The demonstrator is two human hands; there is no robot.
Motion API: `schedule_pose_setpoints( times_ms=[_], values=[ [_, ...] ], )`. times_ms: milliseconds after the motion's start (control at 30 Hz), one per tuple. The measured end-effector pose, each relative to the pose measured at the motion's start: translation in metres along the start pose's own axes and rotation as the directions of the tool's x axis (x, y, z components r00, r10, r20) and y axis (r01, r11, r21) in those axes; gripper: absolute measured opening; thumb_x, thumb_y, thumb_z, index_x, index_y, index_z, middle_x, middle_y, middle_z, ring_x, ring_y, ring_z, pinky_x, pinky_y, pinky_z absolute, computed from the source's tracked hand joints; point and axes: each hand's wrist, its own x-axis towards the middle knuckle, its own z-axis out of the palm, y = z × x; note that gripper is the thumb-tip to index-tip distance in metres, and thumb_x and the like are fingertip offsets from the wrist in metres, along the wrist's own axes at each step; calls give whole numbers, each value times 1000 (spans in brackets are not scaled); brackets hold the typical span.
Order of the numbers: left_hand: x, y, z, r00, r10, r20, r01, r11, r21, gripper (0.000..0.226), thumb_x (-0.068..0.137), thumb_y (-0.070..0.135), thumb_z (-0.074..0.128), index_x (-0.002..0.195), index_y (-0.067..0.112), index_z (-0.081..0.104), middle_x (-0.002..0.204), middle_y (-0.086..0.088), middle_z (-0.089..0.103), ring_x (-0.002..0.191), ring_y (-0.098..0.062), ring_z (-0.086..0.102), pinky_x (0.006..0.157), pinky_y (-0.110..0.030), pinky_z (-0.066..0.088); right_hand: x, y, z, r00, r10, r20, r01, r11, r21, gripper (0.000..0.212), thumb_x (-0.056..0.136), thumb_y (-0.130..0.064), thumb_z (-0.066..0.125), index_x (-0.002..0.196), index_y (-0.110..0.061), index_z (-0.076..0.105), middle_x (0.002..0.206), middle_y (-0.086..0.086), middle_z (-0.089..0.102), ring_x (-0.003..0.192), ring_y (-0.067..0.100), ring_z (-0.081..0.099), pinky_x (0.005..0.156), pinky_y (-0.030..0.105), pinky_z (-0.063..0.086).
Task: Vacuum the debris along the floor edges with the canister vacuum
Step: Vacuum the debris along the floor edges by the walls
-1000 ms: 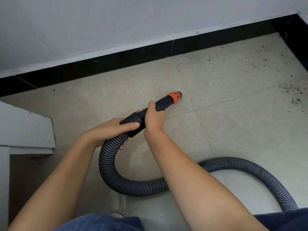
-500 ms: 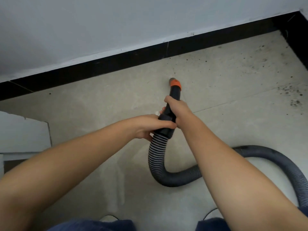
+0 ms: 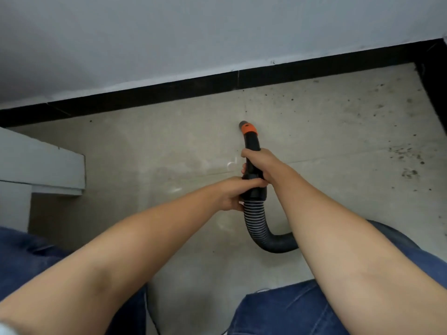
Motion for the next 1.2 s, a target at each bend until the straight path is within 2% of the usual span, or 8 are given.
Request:
schedule_pose_setpoints(
  times_ms=[200, 367, 467, 600, 700, 833, 1067, 1200],
  values=[
    [14, -2, 9, 997, 77, -10, -78, 985, -151, 31, 91, 26, 63, 118, 12, 58, 111, -10, 65, 100, -24, 61, 95, -41, 49, 8, -10, -11, 1000, -8, 10, 9, 998, -62, 18, 90, -14, 56, 103, -4, 48, 66, 9, 54, 51, 19, 55, 43, 22, 47],
    [28, 9, 0, 994, 86, 64, -39, 845, -533, 56, 91, 61, 45, 128, 19, 57, 121, -8, 64, 112, -25, 61, 92, -43, 49, 28, -12, -10, 994, -100, -41, 90, 976, -198, 24, 92, -30, 57, 99, -8, 55, 72, 5, 57, 62, 17, 56, 56, 27, 46],
    [34, 14, 6, 995, 98, -8, -88, 860, -503, 62, 92, 66, 36, 129, 19, 56, 128, -8, 61, 121, -23, 56, 98, -40, 46, 38, -6, -5, 988, -141, -64, 123, 966, -226, 35, 94, -45, 51, 97, -11, 54, 78, 3, 57, 72, 20, 58, 62, 29, 45],
    [46, 8, 2, 983, 138, -125, -179, 878, -443, 69, 89, 69, 36, 130, 17, 56, 117, -8, 67, 105, -18, 65, 87, -34, 53, 46, -4, 4, 985, -153, -74, 131, 961, -245, 41, 95, -49, 46, 101, -10, 56, 80, 3, 58, 73, 19, 58, 66, 30, 46],
    [53, 0, -3, 966, 191, -172, -249, 866, -434, 63, 91, 68, 34, 116, 17, 62, 101, -7, 73, 88, -17, 71, 77, -34, 57, 47, -10, 11, 985, -163, -59, 143, 955, -259, 38, 95, -48, 46, 95, -11, 54, 77, 3, 56, 68, 17, 56, 60, 28, 44],
    [52, -7, -6, 948, 227, -224, -310, 820, -480, 60, 92, 66, 35, 96, 16, 67, 92, -13, 70, 80, -27, 67, 78, -45, 55, 48, -18, 22, 986, -161, -32, 146, 951, -273, 38, 95, -49, 46, 92, -12, 54, 78, 3, 55, 69, 17, 56, 60, 28, 44],
    [54, -12, 2, 948, 147, -282, -292, 748, -596, 63, 99, 58, 27, 80, 13, 67, 67, -10, 68, 56, -22, 61, 48, -28, 51, 45, -21, 24, 982, -167, -92, 137, 953, -272, 41, 98, -49, 40, 94, -10, 53, 72, 6, 59, 62, 18, 57, 60, 29, 48],
    [59, -11, 12, 962, 116, -249, -246, 765, -595, 64, 98, 58, 28, 84, 8, 67, 62, -9, 67, 52, -20, 61, 47, -29, 49, 41, -22, 12, 977, -153, -148, 116, 965, -235, 38, 98, -47, 41, 88, -12, 50, 71, 8, 59, 60, 19, 57, 59, 29, 49]
  ],
)
